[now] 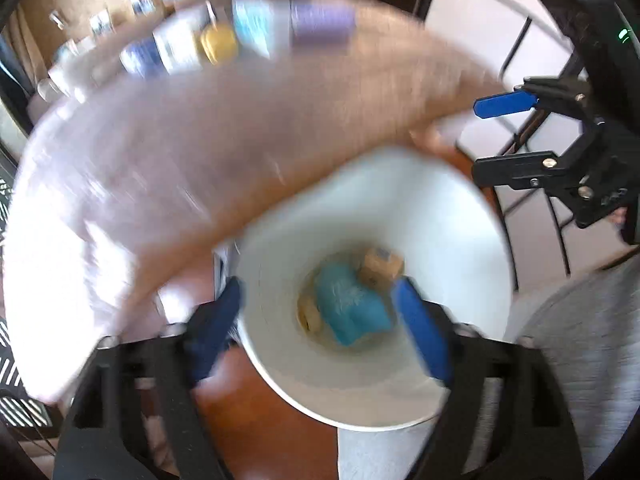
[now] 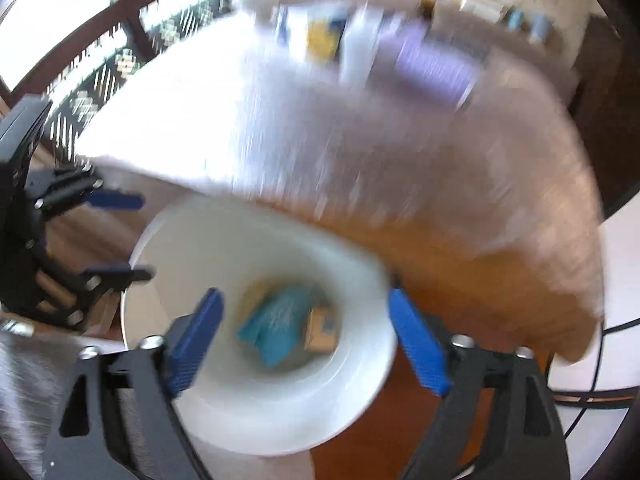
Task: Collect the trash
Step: 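Swing both tools back over the table toward the remaining items, then close the left tool on the white medicine box while the right tool grasps the lilac hair roller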
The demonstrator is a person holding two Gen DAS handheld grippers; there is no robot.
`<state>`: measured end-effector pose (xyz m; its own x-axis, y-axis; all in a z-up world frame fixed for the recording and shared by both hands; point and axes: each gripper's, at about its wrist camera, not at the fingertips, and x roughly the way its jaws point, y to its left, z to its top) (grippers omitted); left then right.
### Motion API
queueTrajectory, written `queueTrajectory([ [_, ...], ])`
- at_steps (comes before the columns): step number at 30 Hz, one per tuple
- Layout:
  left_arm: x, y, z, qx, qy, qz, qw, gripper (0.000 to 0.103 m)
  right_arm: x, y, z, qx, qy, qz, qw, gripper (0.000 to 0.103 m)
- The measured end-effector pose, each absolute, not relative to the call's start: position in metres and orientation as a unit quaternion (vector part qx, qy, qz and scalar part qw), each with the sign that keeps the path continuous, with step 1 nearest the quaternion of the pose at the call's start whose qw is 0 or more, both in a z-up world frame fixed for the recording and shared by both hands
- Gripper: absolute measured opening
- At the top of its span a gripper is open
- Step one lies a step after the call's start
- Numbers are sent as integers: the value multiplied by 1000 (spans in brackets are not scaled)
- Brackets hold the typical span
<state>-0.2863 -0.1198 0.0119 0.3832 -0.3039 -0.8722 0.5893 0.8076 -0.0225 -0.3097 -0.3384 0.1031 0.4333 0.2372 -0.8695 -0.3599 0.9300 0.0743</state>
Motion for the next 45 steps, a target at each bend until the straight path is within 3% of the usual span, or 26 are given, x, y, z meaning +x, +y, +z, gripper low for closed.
queueTrajectory([
  [1, -280, -115, 29, 143, 453, -249, 844, 102, -304, -343, 112, -57, 485, 154, 859, 99],
  [7, -210, -98, 68, 79, 382, -157, 907, 102, -242, -372, 118, 20, 450, 29, 892, 99],
  [16, -103, -109, 61, 70, 358, -145, 920, 102, -160, -361, 94, 27, 454, -27, 890, 99],
  [26, -47, -125, 49, 98, 355, -171, 914, 101, -128, -358, 71, 24, 467, -50, 883, 97],
  [32, -26, -133, 34, 101, 375, -189, 902, 79, -111, -356, 60, 22, 470, -56, 881, 94],
  [38, -22, -141, 27, 107, 377, -208, 896, 72, -101, -353, 55, 26, 472, -58, 879, 94],
  [41, -22, -145, 24, 113, 382, -220, 890, 60, -96, -353, 54, 39, 473, -58, 879, 94],
  [45, -24, -149, 20, 119, 386, -229, 886, 59, -90, -353, 54, 51, 472, -59, 878, 94],
])
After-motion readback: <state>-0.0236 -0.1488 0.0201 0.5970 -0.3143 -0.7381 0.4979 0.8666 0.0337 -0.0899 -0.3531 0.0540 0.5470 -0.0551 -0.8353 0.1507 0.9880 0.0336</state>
